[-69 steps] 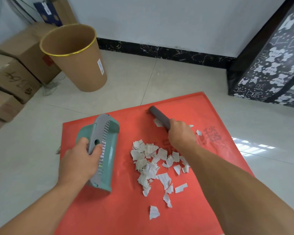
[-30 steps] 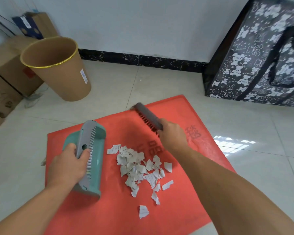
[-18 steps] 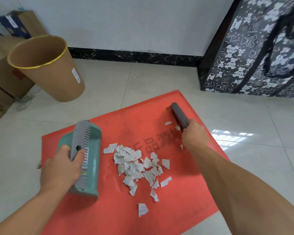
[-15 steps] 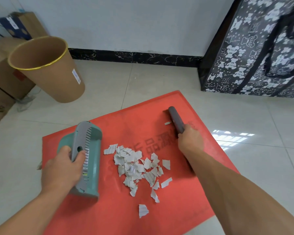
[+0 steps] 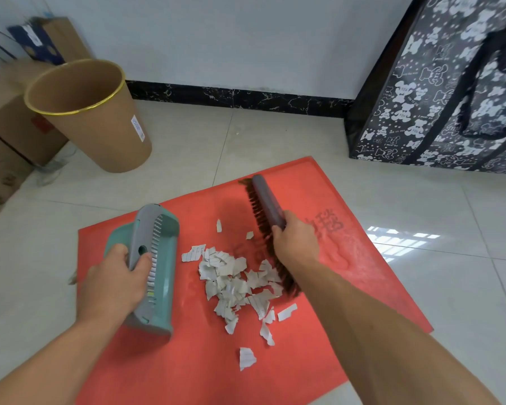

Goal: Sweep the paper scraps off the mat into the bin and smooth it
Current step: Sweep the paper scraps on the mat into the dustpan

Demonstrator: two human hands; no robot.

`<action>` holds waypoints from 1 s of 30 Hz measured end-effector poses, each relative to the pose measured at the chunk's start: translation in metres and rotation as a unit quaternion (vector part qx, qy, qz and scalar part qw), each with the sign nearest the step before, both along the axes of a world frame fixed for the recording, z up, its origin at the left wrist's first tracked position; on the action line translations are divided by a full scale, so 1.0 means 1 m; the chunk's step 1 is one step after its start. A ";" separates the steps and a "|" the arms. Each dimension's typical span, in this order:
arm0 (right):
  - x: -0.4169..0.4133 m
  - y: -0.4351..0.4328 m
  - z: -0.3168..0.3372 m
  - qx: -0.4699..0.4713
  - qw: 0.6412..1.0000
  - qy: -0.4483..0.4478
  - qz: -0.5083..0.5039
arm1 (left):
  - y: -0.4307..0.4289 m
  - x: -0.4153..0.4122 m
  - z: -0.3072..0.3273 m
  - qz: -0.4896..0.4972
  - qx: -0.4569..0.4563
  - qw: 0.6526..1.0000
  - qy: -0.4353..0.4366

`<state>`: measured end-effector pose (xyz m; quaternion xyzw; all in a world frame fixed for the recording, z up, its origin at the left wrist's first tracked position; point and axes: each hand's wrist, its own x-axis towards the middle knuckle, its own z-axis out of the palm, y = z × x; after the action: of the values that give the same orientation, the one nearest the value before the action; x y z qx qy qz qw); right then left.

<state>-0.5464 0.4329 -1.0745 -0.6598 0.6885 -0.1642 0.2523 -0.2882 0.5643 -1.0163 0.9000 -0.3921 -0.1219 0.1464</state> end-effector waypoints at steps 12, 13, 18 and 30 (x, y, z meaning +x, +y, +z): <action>-0.016 0.014 -0.012 0.098 0.995 0.000 0.015 | -0.005 -0.018 0.003 -0.013 0.040 0.999 -0.022; -0.010 0.016 -0.011 0.103 0.994 -0.011 0.027 | -0.006 -0.019 0.003 -0.015 0.040 0.999 -0.021; 0.007 0.025 -0.003 0.089 0.990 -0.049 0.096 | -0.005 -0.016 0.005 -0.013 0.040 0.999 -0.014; -0.065 0.008 -0.003 0.062 0.990 0.044 -0.118 | -0.006 -0.017 0.006 -0.014 0.046 0.999 -0.012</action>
<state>-0.6110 0.4409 -1.0778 -0.5640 0.7807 -0.1207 0.2406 -0.3050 0.5585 -1.0099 0.9017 -0.4003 -0.1308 0.0981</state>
